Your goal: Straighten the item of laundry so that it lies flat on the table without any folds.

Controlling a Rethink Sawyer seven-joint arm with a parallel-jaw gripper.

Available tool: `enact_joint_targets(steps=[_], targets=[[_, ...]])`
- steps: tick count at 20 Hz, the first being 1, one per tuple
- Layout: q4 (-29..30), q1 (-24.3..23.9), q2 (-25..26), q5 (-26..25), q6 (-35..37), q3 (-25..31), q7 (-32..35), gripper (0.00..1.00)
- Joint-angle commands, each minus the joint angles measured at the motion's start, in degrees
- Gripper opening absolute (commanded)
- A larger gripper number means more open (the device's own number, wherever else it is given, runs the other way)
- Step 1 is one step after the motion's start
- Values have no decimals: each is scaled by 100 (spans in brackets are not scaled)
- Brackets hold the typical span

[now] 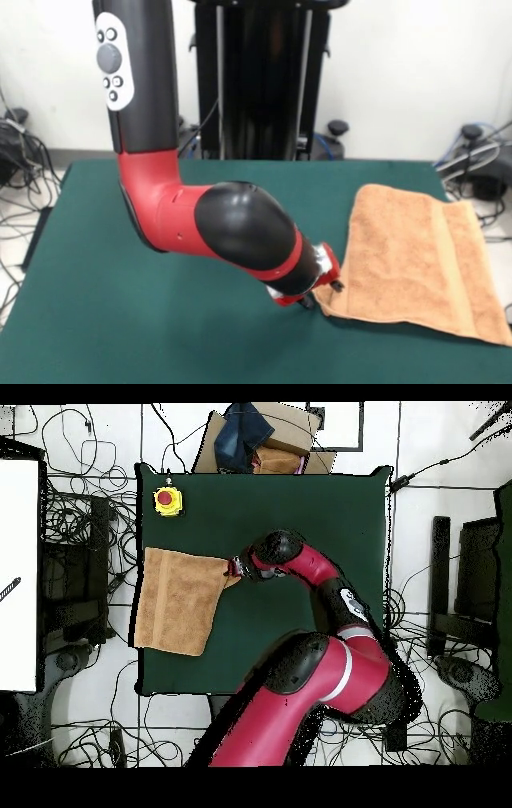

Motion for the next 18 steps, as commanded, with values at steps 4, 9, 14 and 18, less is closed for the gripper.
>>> enact_joint_targets(steps=[4,9,14,18], targets=[[-1468,530,862,-1975,679,-170,-2467,100],[-1834,520,1028,-2303,533,36,-2885,100],[-1930,515,1167,-2196,309,53,-2569,100],[-2008,574,1212,-2247,-316,-80,-2031,100]])
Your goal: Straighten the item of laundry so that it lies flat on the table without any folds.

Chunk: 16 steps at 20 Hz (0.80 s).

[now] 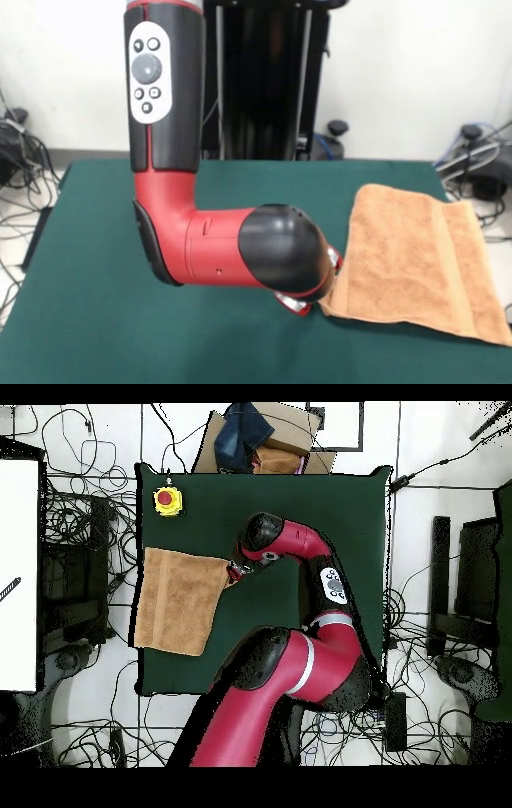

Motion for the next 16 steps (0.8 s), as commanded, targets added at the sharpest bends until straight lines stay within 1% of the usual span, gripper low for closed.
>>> enact_joint_targets(steps=[1,3,4,7,10,13,16], targets=[[-481,0,905,-958,-2165,-196,-81,100],[-367,2,865,-902,-2289,-282,317,100],[-264,5,815,-900,-2479,-338,564,100],[-101,184,606,-1048,-2896,-685,1409,100],[178,309,364,-1158,-3291,-967,1944,100],[389,342,225,-1152,-3484,-1122,2094,100],[552,238,216,-988,-3581,-1050,2102,100]])
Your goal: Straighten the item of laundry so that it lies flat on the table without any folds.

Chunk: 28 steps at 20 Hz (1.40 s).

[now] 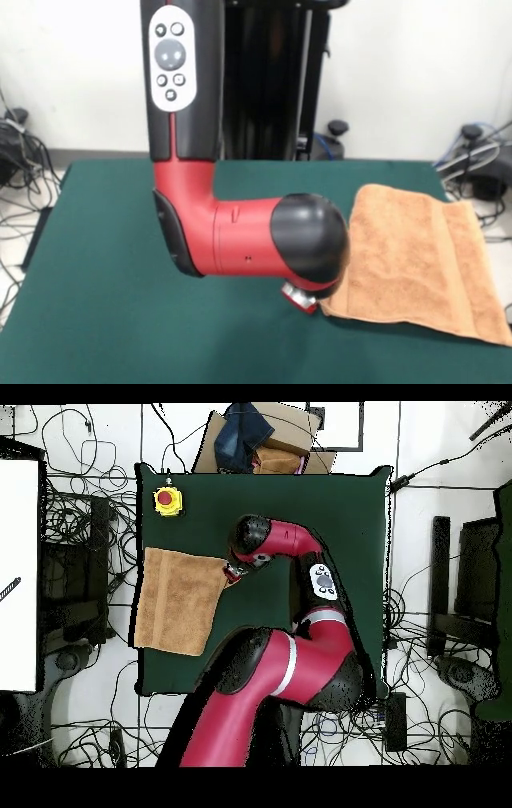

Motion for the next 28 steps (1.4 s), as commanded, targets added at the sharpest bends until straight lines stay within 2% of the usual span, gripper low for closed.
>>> enact_joint_targets(steps=[1,6,8,12,16,21,28], targets=[[374,-152,430,-822,-3062,-634,1829,100],[828,-510,404,-390,-3088,-281,1789,100],[1184,-767,377,-77,-3104,-7,1751,100],[1638,-886,169,277,-2864,34,1816,100],[1836,-893,81,387,-3057,-149,1880,100],[1797,-736,6,339,-3045,-473,1817,100],[1738,-719,41,328,-3015,-504,1643,100]])
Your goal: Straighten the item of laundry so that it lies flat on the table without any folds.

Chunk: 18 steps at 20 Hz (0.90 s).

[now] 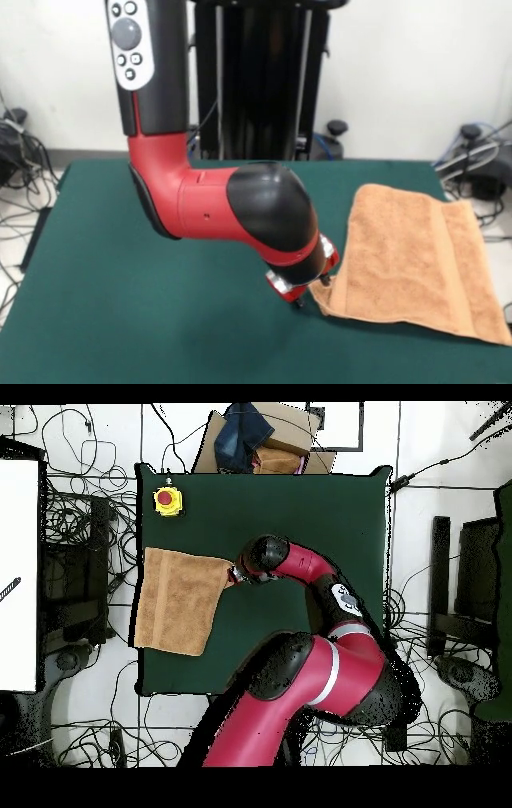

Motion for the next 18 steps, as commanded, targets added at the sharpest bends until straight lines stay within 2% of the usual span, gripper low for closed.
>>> enact_joint_targets(steps=[1,9,18], targets=[[152,-72,483,-405,-1078,-510,1136,100],[80,-225,683,-264,-880,-268,853,100],[-306,-371,1101,-168,-796,-6,389,100]])
